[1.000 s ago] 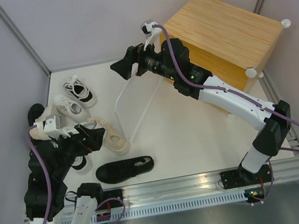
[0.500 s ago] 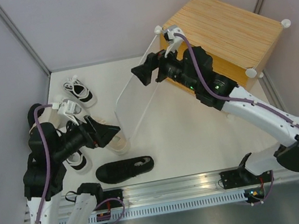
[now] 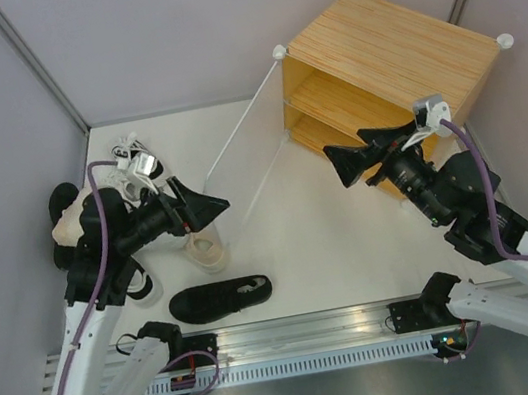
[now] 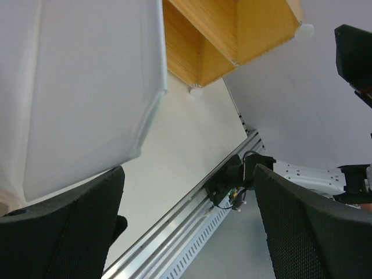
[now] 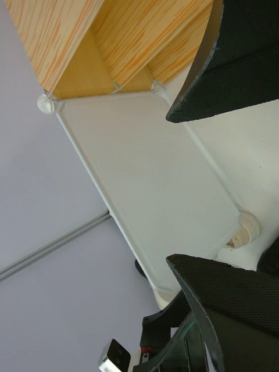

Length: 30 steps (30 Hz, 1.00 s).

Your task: Place and organize the shoes in the shoe cabinet

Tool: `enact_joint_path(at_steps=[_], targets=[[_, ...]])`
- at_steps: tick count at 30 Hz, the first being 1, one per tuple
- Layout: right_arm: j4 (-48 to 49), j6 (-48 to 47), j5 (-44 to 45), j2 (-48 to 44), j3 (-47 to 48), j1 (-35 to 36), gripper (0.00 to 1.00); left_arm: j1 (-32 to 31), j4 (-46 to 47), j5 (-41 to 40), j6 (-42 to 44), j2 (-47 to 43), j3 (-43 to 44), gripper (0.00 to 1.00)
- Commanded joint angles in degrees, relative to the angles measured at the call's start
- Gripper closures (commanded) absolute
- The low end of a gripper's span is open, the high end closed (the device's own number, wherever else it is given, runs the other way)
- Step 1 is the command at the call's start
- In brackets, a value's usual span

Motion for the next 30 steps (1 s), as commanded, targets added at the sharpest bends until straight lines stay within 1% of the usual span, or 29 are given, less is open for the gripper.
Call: enact_joint_path(at_steps=[1, 2, 3, 5, 8, 9, 12, 17, 21, 26, 28, 29, 30], targets=[[-1.21, 0.73, 3.03, -3.56, -2.71, 0.18, 0.02, -5.15, 7.95, -5.22, -3.71, 2.14, 0.02, 0.06], [-1.56, 0.73, 3.29, -4.00, -2.98, 0.18, 0.02, -6.47, 8.14, -6.54, -3.72, 3.80, 0.03, 0.06], [-2.00, 0.65, 3.73, -4.79, -3.15, 0.27, 0.02, -8.92, 8.31, -9.51, -3.45, 4.52, 0.29, 0.06], [-3.67, 0.30, 3.91, -5.15, -2.98, 0.18, 0.02, -10.43, 8.31, -11.90, -3.19, 6.36, 0.55, 0.06], [-5.08, -0.41, 4.00, -6.02, -2.98, 0.18, 0.02, -10.88, 7.18, -19.36, -2.23, 6.72, 0.99, 0.06], [-5.25, -0.67, 4.00, -6.29, -3.06, 0.18, 0.02, -10.88, 6.91, -25.04, -1.09, 6.63, 1.25, 0.05], [-5.69, -1.55, 4.09, -7.08, -3.33, 0.18, 0.02, -10.88, 6.56, -33.15, 2.51, 7.85, 2.92, 0.05], [-7.28, -3.13, 4.26, -7.70, -3.59, 0.18, 0.02, -10.97, 6.56, -38.10, 6.56, 14.00, 7.05, 0.05], [-8.16, -3.83, 4.35, -8.57, -3.94, 0.18, 0.02, -10.88, 7.96, -42.05, 9.37, 20.86, 11.09, 0.04], [-9.30, -4.63, 3.91, -9.98, -4.03, 0.18, 0.02, -10.79, 13.05, -46.80, 12.89, 30.42, 15.13, 0.02], [-9.91, -5.07, 3.91, -10.24, -4.03, 0.18, 0.02, -10.53, 14.28, -48.12, 14.65, 33.77, 18.12, 0.02], [-10.09, -5.15, 4.00, -10.59, -4.03, 0.18, 0.02, -10.35, 15.07, -48.13, 15.00, 37.01, 19.35, 0.01], [-10.44, -5.33, 3.91, -10.77, -4.03, 0.18, 0.02, -9.92, 15.08, -48.04, 15.44, 38.61, 22.06, 0.01]])
